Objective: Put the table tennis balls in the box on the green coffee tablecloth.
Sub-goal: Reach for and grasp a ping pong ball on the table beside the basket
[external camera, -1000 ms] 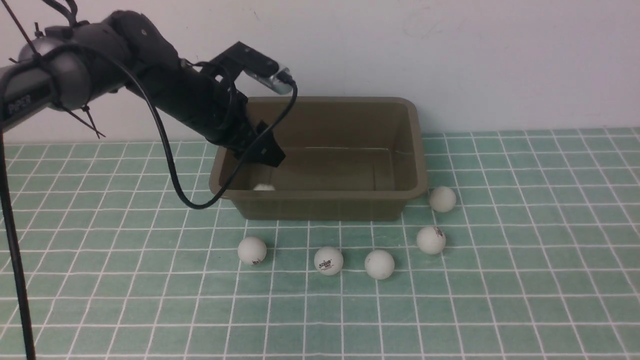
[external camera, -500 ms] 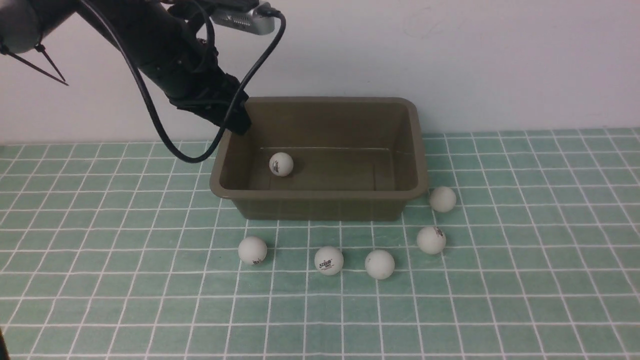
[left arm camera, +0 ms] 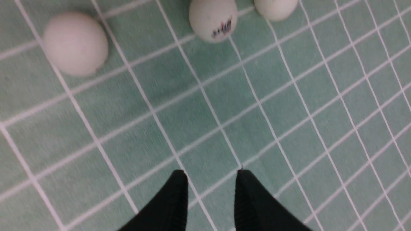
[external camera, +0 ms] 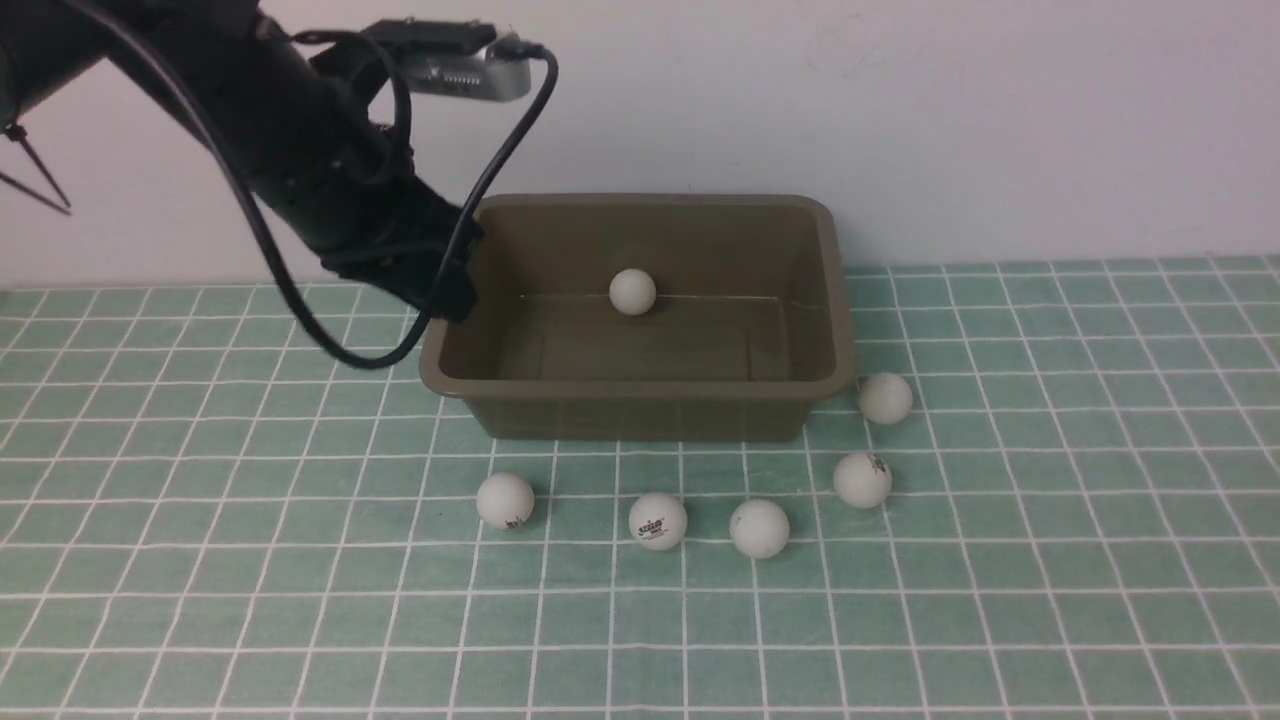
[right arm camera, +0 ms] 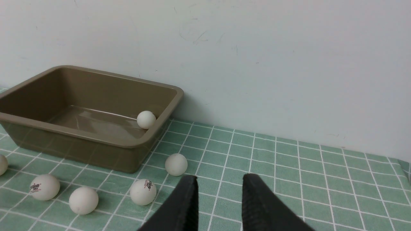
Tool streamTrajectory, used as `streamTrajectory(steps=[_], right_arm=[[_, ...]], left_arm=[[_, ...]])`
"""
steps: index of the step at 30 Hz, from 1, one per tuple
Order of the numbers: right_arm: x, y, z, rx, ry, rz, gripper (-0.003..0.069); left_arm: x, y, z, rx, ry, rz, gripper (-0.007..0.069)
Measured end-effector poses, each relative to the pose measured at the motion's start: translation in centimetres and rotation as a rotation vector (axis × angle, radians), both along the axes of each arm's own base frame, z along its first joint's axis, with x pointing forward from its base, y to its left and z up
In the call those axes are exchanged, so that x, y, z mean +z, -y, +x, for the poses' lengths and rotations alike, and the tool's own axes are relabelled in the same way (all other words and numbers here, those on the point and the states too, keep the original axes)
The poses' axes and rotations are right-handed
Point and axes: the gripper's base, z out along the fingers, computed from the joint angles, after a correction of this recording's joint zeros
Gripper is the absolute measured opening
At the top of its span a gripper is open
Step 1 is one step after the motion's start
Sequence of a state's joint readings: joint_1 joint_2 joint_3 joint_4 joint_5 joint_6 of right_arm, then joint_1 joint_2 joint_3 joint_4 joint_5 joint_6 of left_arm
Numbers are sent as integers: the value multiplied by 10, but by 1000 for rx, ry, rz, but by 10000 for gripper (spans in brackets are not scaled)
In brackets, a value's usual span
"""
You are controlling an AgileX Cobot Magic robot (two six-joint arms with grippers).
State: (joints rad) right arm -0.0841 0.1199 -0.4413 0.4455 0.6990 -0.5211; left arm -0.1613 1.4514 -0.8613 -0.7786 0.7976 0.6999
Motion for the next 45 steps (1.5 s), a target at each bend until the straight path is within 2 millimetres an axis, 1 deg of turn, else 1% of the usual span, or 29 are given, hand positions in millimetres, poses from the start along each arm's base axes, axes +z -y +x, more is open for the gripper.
streamTrajectory(steps=[4,6,7,9,11,18,27,33,37,38,40,41,43,45], right_arm=[[0,0,0,0,0,0,189],[0,0,0,0,0,0,189],[0,0,0,0,0,0,189],[0,0,0,0,0,0,189],[0,0,0,0,1,0,190],[0,0,0,0,1,1,190],[0,0,0,1,1,3,190],[1,0,0,-1,7,4,190],[1,0,0,-1,7,4,190],[1,0,0,-1,7,4,190],[1,0,0,-1,7,4,190],[1,0,0,-1,7,4,190],[1,0,0,-1,6,7,190],[1,0,0,-1,7,12,190]], left_arm=[[2,0,11,11,131,2,290],[-2,0,18,16,170,4,360],[-6,0,21,19,177,5,395],[-13,1,27,26,184,12,437],[-25,1,34,31,175,21,469],[-58,0,50,71,154,51,479],[-86,-2,65,102,192,87,482],[-101,5,73,83,213,75,482],[-107,9,77,95,220,72,470],[-108,8,78,109,220,76,442],[-109,8,78,110,222,81,358],[-109,8,78,104,223,85,344],[-107,8,77,81,232,92,345],[-99,12,74,47,240,54,345]])
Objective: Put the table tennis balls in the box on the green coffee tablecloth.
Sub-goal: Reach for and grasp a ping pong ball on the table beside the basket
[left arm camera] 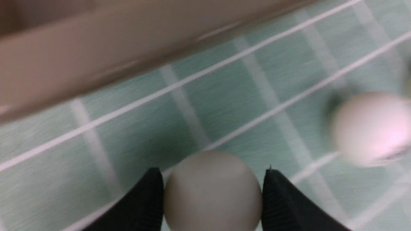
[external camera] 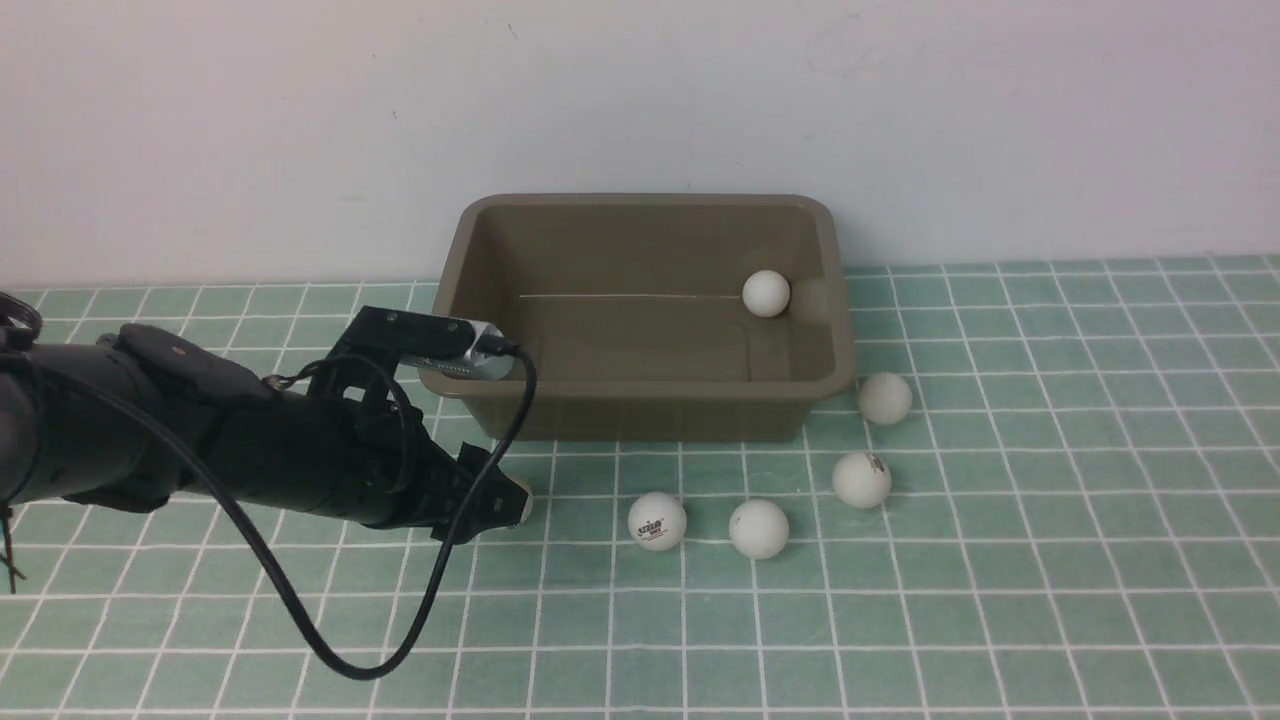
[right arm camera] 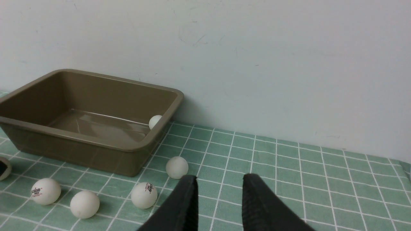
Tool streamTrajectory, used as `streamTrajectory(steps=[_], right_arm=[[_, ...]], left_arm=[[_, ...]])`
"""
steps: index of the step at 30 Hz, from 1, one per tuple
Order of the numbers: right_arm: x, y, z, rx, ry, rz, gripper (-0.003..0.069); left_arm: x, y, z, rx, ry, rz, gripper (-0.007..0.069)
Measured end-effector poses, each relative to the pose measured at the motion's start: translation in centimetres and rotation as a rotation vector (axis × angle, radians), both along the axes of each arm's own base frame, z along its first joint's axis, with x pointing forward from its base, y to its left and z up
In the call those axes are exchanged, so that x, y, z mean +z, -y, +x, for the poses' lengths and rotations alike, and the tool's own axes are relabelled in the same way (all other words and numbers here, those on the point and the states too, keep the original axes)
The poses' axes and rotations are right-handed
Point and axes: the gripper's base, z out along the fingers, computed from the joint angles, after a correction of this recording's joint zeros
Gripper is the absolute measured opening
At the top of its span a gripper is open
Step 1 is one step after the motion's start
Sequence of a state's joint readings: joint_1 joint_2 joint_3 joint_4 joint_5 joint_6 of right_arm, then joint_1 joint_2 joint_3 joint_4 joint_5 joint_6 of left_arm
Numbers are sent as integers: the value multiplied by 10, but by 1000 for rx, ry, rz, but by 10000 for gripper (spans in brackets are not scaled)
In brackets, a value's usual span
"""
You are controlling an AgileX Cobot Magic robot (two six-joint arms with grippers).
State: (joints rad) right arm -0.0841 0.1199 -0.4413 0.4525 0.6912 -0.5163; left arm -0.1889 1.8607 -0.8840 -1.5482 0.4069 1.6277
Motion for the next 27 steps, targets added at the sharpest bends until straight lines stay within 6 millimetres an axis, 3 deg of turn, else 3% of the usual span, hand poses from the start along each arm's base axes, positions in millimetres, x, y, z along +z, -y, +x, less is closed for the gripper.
streamTrajectory(steps=[8,13,17,21,27], right_arm=[[1,0,0,-5,13,3,190],[1,0,0,-5,13,5,190],[1,0,0,-5,13,5,190],[1,0,0,-5,13,6,190],[1,0,0,-4,14,4,190]], left_arm=[[69,20,-21,-199,116,-260,345],[93,16,1,-136,292,-203,345],[93,10,31,-70,379,-62,345],[79,12,64,-39,386,-20,349],[75,6,79,94,331,-18,485]])
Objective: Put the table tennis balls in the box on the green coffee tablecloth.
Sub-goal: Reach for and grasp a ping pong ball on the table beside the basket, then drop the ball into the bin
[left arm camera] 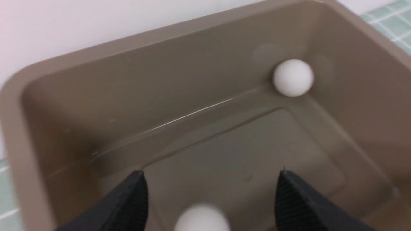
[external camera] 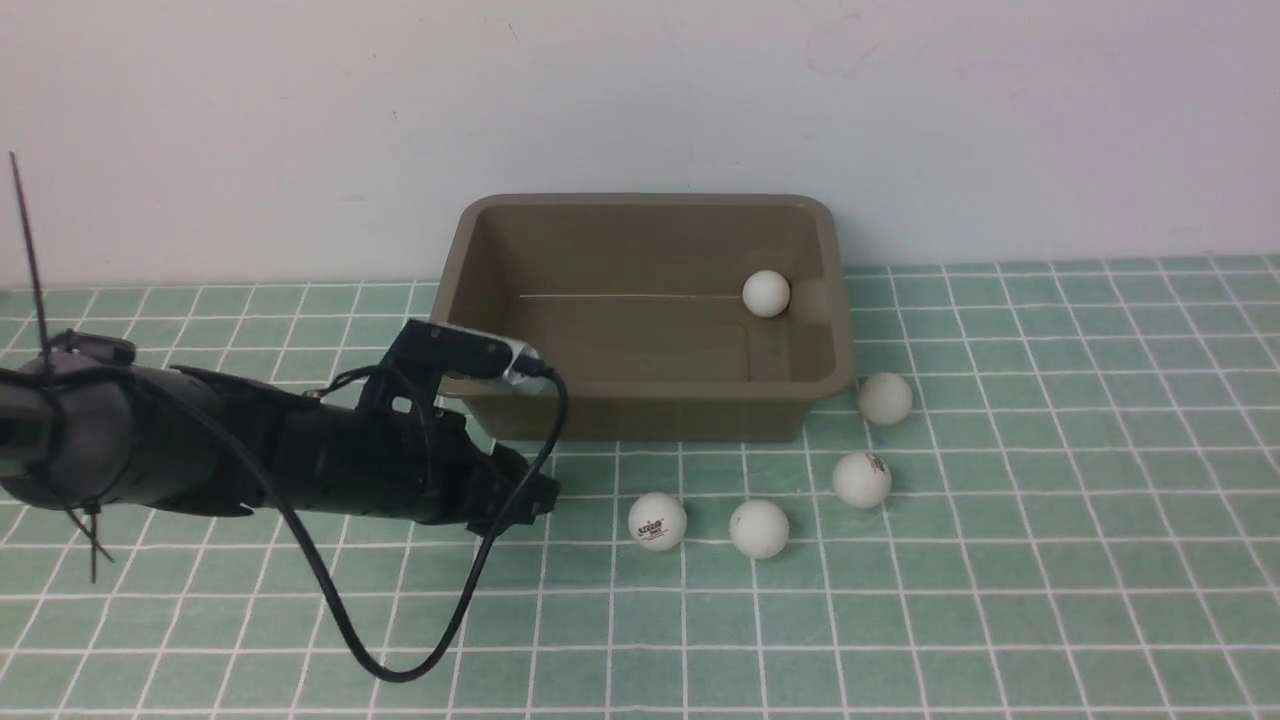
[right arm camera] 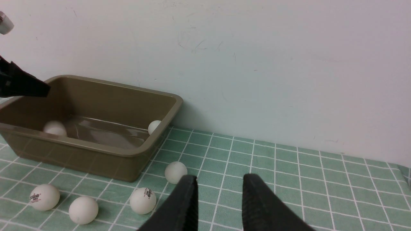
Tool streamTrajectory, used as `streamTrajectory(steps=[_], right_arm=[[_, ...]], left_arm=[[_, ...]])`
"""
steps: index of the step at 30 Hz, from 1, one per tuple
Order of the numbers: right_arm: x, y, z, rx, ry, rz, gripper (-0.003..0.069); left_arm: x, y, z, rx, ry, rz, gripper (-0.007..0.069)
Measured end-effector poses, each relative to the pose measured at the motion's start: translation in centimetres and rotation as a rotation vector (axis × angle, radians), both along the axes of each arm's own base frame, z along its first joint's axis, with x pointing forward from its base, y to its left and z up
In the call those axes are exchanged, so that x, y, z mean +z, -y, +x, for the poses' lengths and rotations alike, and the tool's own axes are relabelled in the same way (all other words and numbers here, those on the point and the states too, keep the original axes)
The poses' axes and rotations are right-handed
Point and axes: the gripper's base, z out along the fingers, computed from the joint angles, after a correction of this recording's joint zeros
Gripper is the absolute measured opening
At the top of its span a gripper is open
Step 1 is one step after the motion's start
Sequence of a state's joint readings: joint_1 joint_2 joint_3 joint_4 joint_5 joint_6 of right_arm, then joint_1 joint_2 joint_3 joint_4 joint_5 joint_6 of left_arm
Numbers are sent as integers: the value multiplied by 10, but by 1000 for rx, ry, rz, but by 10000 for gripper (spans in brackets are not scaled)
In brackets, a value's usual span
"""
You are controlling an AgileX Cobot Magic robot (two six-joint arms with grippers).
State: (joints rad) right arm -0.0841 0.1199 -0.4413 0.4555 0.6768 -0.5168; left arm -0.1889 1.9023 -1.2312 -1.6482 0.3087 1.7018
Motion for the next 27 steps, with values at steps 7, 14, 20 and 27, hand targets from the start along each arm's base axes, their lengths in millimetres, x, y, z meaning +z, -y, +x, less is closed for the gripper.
streamTrajectory(steps=[7,14,20,27], right_arm=[[0,0,0,8,7,-40,192],[2,-4,-1,53,32,-53,192],[4,-10,9,125,18,-32,195],[0,-15,44,234,-73,-82,197]], left_arm=[[48,-3,-24,-55,36,42,470],[90,3,-74,-280,-77,55,425],[97,-15,-104,-168,-325,163,372],[134,-36,-137,-10,-290,236,278]])
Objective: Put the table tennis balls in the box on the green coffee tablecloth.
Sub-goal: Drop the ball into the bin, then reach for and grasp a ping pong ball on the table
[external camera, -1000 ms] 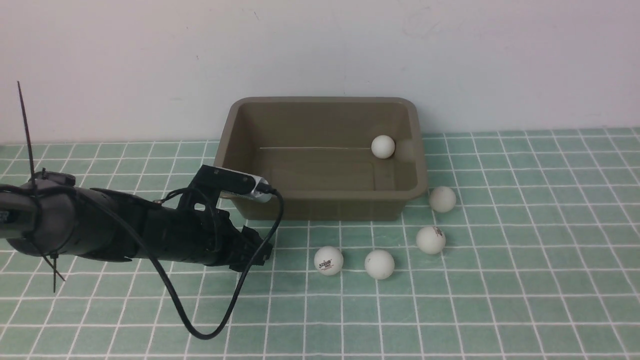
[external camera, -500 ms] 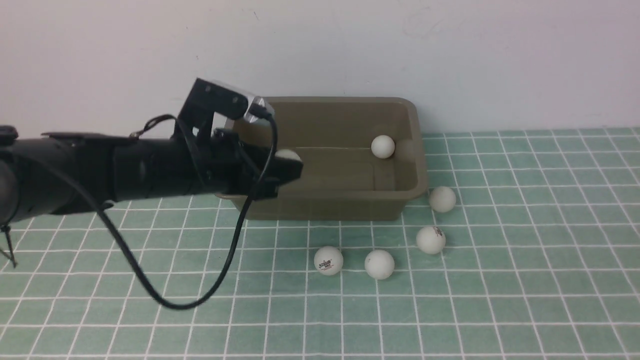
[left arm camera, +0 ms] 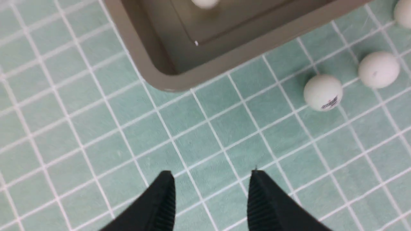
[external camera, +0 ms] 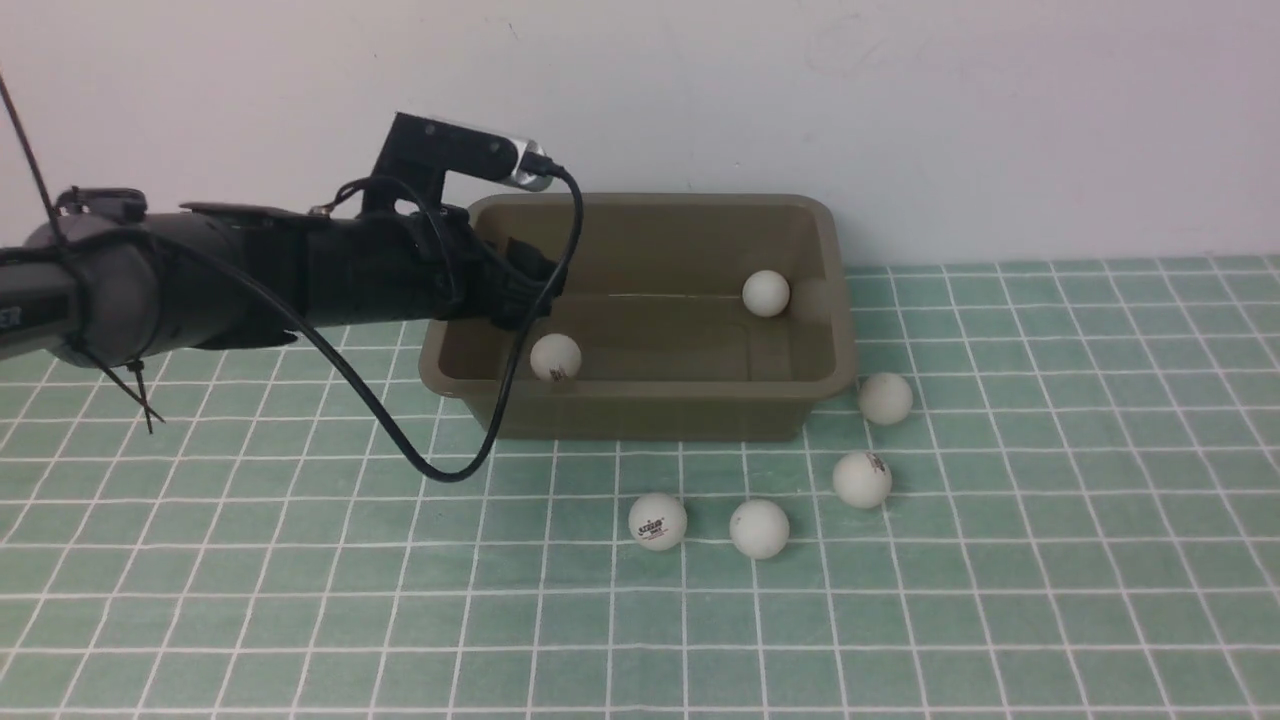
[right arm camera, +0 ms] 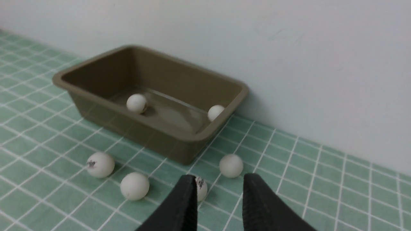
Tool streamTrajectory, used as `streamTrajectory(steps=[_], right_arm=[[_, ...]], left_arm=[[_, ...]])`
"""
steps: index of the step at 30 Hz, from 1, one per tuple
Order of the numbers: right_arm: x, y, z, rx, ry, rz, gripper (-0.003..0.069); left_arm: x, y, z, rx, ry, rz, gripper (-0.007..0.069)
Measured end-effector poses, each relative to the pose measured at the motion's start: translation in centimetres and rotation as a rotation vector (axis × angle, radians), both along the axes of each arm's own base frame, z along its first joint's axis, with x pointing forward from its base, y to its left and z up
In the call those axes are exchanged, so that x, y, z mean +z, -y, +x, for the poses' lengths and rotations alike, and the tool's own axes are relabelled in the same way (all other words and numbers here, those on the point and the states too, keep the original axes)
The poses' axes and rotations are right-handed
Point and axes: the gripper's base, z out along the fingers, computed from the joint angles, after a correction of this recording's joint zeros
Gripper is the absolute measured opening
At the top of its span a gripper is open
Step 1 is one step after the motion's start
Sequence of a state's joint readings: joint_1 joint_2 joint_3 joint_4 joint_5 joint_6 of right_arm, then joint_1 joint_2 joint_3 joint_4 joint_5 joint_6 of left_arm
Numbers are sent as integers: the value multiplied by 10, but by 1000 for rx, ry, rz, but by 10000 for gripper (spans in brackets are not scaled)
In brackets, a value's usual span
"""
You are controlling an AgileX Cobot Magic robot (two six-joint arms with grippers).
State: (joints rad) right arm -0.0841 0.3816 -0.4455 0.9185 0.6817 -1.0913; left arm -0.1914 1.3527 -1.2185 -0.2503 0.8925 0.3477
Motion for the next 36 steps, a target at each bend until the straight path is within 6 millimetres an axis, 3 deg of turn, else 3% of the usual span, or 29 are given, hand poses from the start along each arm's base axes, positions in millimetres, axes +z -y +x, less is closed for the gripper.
streamTrajectory(steps=[7,10,17,22,29,36], right_arm=[[13,0,62,83,-159,-28,208],[17,0,94,129,-249,-19,224],[-9,-1,185,219,-488,-47,242],[-38,-19,241,288,-618,-155,243],[-50,-31,288,255,-699,-137,286],[-62,-31,327,195,-750,-98,421]], left_arm=[[53,-4,-49,-58,215,-73,268],[62,-6,-59,-65,251,-77,268],[61,-6,-65,-81,225,-69,268],[60,-6,-66,-88,209,-68,268],[58,-5,-68,-99,178,-62,268],[57,-5,-70,-105,159,-59,268]])
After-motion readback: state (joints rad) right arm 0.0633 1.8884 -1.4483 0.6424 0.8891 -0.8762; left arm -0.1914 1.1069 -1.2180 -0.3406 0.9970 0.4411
